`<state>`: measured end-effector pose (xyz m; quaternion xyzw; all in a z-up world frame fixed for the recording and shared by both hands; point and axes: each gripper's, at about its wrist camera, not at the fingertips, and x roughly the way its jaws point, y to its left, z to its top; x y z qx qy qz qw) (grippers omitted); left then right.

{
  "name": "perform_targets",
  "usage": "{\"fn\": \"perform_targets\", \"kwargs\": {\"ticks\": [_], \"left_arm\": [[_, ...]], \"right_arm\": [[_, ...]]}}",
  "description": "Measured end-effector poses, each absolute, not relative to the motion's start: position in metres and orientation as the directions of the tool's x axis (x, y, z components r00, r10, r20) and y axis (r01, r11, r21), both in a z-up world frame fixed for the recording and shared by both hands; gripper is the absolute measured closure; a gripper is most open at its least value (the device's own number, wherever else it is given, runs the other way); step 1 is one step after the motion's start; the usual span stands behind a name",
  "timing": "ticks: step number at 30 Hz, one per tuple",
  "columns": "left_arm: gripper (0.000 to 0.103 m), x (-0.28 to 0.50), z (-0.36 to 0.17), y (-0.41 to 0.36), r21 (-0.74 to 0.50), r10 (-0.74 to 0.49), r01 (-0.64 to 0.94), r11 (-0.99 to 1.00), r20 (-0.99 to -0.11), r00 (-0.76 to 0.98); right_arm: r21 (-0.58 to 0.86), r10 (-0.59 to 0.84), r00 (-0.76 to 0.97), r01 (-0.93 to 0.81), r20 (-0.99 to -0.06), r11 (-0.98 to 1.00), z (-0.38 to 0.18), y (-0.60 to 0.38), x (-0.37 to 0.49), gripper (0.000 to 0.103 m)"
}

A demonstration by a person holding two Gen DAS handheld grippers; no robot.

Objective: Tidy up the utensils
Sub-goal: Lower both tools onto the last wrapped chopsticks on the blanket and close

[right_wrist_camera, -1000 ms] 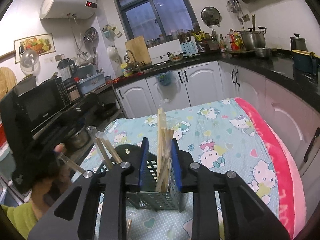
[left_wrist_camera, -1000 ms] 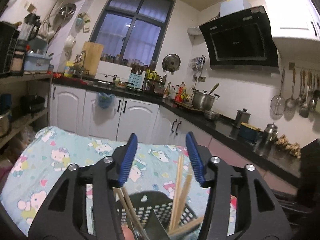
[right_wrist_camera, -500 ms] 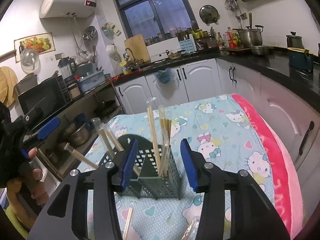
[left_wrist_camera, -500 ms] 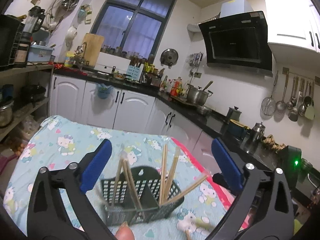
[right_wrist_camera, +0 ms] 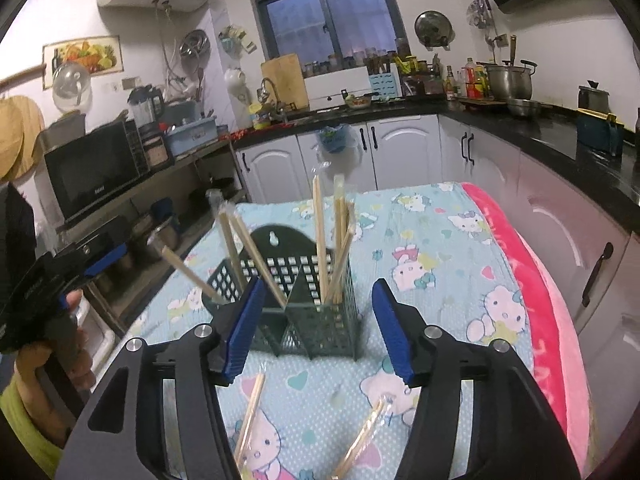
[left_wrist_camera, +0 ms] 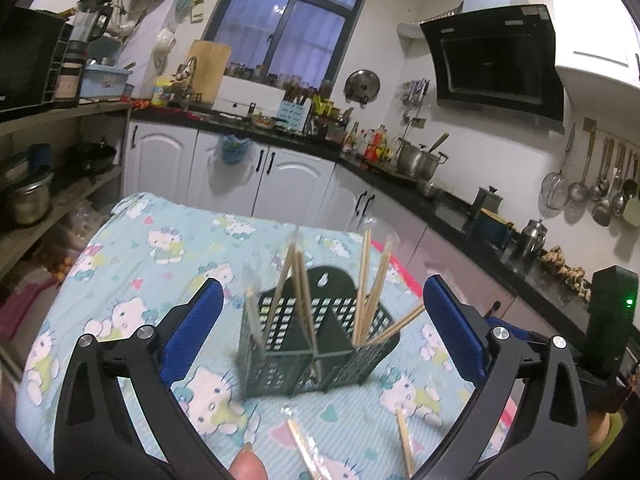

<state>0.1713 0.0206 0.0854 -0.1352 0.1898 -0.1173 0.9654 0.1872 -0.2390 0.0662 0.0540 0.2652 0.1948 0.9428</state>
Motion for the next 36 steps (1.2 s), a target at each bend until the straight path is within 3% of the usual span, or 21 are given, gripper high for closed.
{"fn": "perform_targets", "kwargs": {"ticks": [13,29,36], "left_arm": [[0.011,0.164,0.044,0.022,-0.276,-0.267,0.143,0.950,-0.487,0.831],[0.011,0.172,-0.023,-0.004,-0.275,-0.312,0.167,0.947,-0.659,0.684],[0.034,0.184,-0.057,-0.013,-0.374,-0.390,0.152,0.915,-0.724,0.568]], "right_arm": [[0.162,0.389,0.698,-0.371,-0.602,0.915,0.026,-0.218,0.175,0.045],[0.219,0.355,0.538,-0.301,-0.764,0.928,-0.042,-0.244,0.188,0.046],[0.238,0.340,0.499,-0.257,-0.797,0.937,-0.060,-0.248,0.199,0.059]]}}
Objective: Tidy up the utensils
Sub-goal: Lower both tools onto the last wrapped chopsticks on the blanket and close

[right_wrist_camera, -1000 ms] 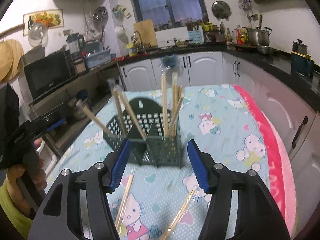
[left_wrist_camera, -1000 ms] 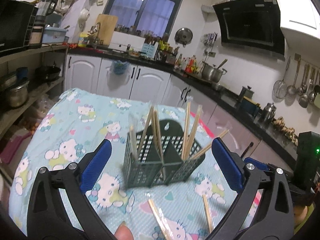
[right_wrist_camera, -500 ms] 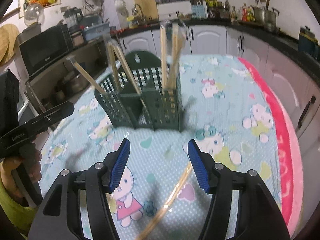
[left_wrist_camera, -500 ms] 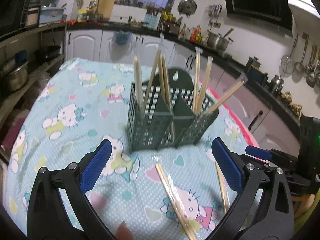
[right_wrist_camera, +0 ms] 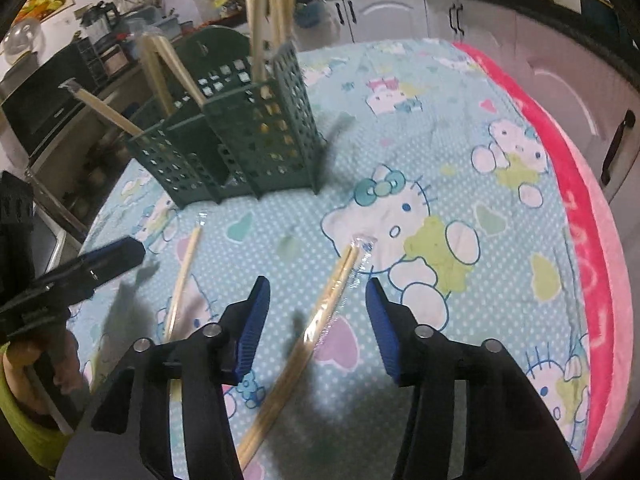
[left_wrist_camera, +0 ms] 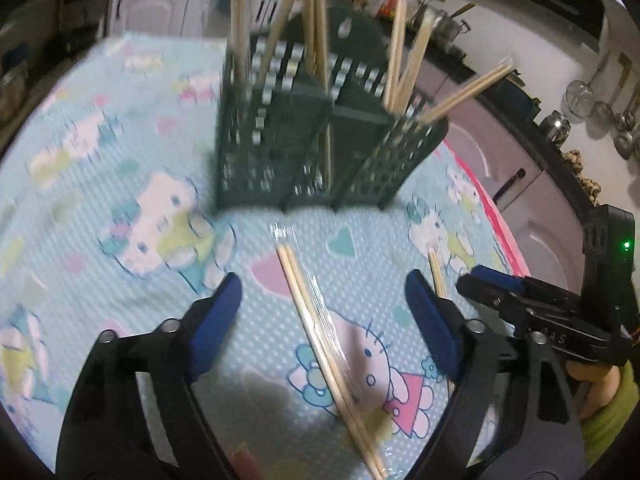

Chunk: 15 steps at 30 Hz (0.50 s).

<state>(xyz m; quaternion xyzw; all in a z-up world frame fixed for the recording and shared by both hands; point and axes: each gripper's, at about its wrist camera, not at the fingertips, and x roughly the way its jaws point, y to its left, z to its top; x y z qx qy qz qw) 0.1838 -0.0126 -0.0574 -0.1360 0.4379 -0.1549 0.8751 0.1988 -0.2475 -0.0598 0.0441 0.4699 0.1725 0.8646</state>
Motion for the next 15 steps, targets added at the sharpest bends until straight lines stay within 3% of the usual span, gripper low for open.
{"fn": "perform_targets", "kwargs": {"ticks": [5,11,15], "left_arm": [[0.046,0.192,-0.076,-0.016,-0.412,-0.415,0.126,0.903,-0.754,0.509],[0.053,0.212,-0.084,-0.019,-0.413,-0.401,0.089,0.907,-0.776,0.486],[0.058,0.230,-0.088,-0.025,-0.383,-0.362,0.057,0.922,-0.801,0.476]], "right_arm": [[0.230,0.310,0.481,-0.220,-0.820,0.948,-0.070,-0.249,0.213,0.062],[0.289,0.334,0.428,-0.168,-0.840,0.943,-0.089,-0.251,0.231,0.068],[0.303,0.336,0.433,-0.145,-0.837,0.942,-0.091,-0.255,0.236,0.082]]}}
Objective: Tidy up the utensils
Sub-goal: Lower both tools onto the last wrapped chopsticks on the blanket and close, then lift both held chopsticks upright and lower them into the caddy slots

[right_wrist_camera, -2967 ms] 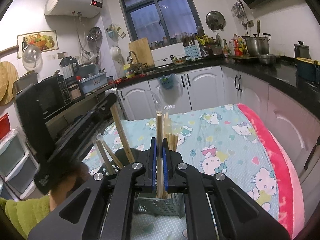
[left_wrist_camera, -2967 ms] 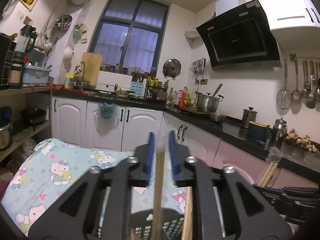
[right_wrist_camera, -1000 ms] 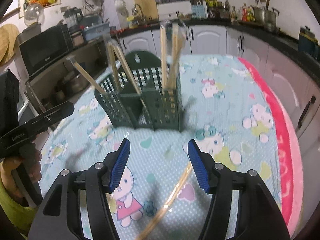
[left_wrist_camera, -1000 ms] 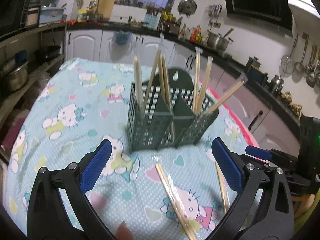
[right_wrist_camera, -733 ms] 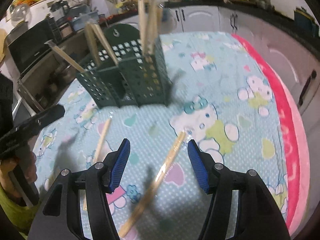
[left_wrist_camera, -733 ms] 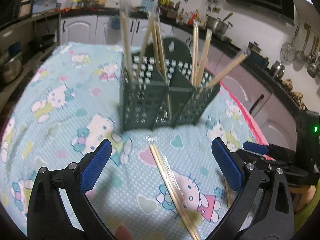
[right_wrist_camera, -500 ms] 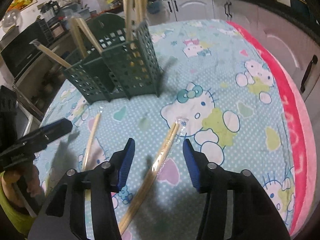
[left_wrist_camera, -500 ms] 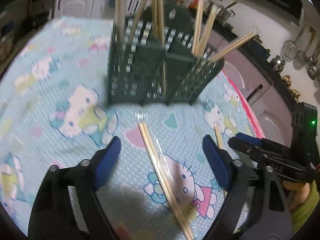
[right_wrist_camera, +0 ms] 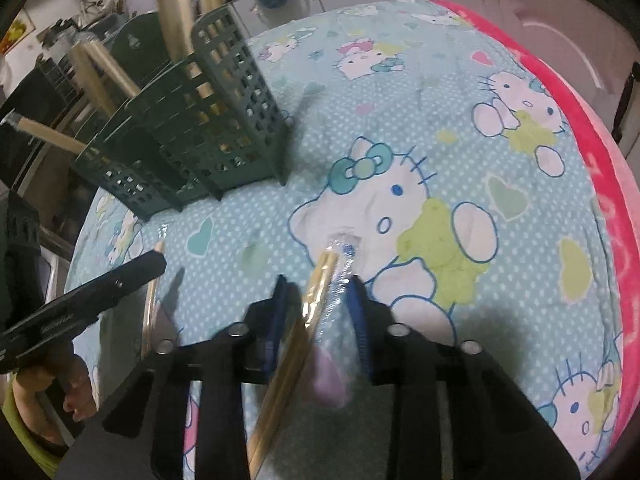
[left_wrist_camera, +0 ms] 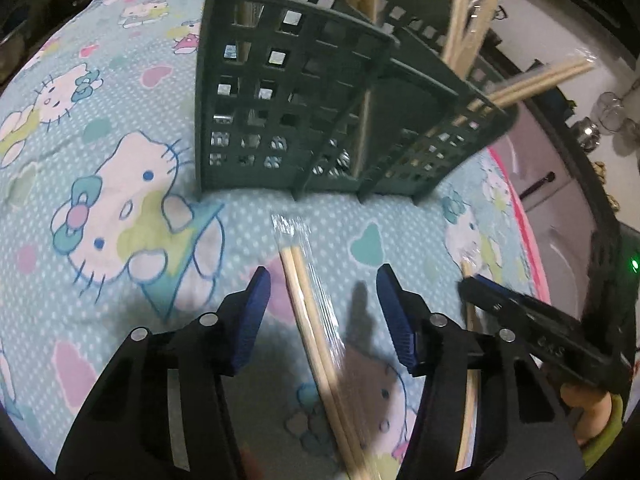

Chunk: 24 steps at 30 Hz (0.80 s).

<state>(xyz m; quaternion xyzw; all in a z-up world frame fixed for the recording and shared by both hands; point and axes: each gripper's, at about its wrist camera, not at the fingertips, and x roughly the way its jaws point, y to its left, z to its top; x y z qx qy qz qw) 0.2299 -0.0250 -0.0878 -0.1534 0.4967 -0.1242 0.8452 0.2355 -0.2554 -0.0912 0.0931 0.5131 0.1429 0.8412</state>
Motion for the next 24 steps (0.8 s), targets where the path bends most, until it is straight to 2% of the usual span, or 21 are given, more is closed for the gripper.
{"fn": "perform_targets", "kwargs": {"ticks": [8,10,18,24], "left_arm": [[0.089,0.243,-0.094,-0.031,-0.288,-0.253,0.010,0.958,-0.825,0.506],[0.092,0.245,-0.094,-0.026,-0.287,-0.255,0.014,0.958,-0.825,0.504],[0.094,0.237,-0.093,-0.001,-0.354,-0.321,0.027,0.935,-0.810,0.491],[0.095,0.214,-0.071,0.026,-0.440,-0.391,0.040,0.897,-0.748,0.536]], "right_arm": [[0.358,0.384,0.455,-0.146,-0.803,0.922,-0.089,-0.264,0.229,0.095],[0.370,0.402,0.460,-0.162,-0.792,0.915,-0.085,-0.262,0.226,0.096],[0.362,0.432,0.498,-0.235,-0.752,0.902,-0.055,-0.252,0.213,0.097],[0.347,0.462,0.516,-0.308,-0.721,0.886,-0.030,-0.236,0.202,0.097]]}}
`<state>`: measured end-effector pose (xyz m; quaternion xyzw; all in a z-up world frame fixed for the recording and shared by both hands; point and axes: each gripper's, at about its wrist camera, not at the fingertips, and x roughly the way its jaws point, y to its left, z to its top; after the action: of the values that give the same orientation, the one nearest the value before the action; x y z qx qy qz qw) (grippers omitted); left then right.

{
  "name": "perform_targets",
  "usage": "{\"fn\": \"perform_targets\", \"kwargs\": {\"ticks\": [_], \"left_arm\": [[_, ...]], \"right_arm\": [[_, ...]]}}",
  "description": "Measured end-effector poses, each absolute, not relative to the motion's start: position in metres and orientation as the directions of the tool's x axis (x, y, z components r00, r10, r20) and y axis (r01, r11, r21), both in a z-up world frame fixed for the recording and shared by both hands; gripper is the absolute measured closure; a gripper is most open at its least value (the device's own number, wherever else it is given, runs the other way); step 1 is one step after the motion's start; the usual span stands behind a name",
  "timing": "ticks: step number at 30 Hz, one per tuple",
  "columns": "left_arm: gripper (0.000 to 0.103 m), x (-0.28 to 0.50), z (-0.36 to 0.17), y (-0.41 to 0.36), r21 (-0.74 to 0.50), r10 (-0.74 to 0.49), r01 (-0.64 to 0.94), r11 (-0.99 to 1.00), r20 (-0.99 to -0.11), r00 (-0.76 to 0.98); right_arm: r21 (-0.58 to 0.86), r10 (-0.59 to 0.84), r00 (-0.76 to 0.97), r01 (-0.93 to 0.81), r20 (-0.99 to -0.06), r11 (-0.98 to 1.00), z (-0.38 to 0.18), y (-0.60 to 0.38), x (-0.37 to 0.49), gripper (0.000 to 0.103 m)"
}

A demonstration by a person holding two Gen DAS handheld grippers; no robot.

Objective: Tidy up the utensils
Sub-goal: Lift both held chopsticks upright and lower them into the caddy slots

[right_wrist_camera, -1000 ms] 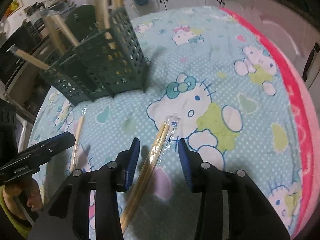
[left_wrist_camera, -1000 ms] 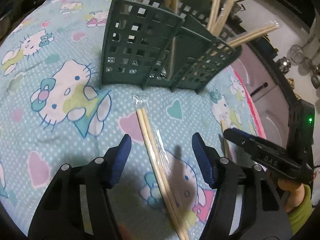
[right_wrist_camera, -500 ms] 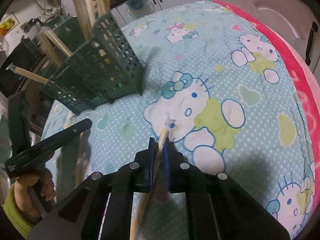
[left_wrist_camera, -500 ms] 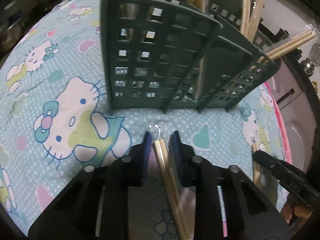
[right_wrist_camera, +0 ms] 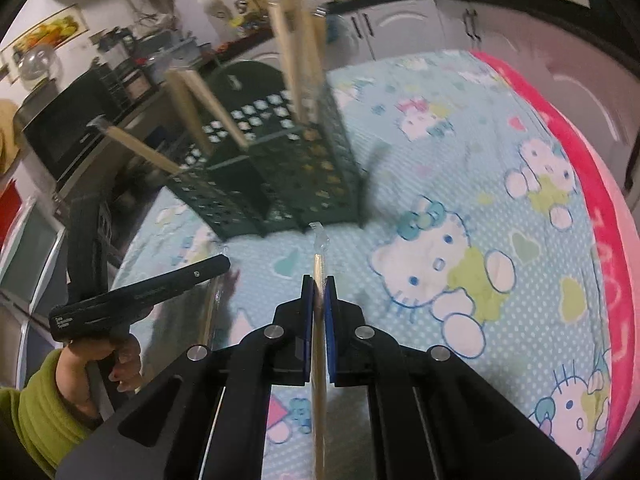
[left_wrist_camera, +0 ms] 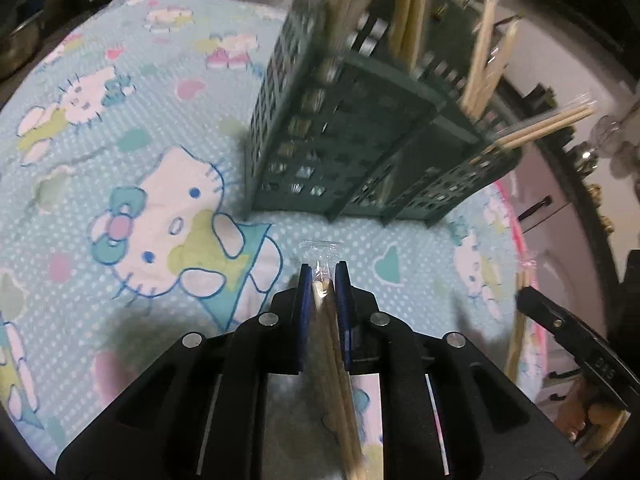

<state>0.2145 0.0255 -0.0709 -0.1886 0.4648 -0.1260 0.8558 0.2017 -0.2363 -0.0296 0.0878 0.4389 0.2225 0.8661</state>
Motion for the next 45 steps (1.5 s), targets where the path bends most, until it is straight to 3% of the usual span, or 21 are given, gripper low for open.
{"fn": "perform_targets", "kwargs": {"ticks": [16,19,35,45], "left_arm": [[0.096,0.184,0.025,0.033,-0.434,-0.404,0.158,0.887,-0.563,0.721],[0.100,0.184,0.043,0.028,-0.420,-0.400,0.179,0.890,-0.528,0.749],[0.100,0.193,0.157,0.018,-0.354,-0.411,0.297,0.887,-0.312,0.856],[0.100,0.209,0.205,0.021,-0.271,-0.319,0.257,0.928,-0.219,0.922]], "right_arm": [[0.288,0.525,0.583,-0.453,-0.620,0.844,0.034,-0.199,0.177,0.097],[0.282,0.536,0.610,-0.468,-0.584,0.838,0.051,-0.196,0.175,0.097],[0.204,0.566,0.750,-0.528,-0.342,0.824,0.155,-0.189,0.183,0.098],[0.127,0.544,0.806,-0.530,-0.234,0.839,0.197,-0.178,0.205,0.098]]}}
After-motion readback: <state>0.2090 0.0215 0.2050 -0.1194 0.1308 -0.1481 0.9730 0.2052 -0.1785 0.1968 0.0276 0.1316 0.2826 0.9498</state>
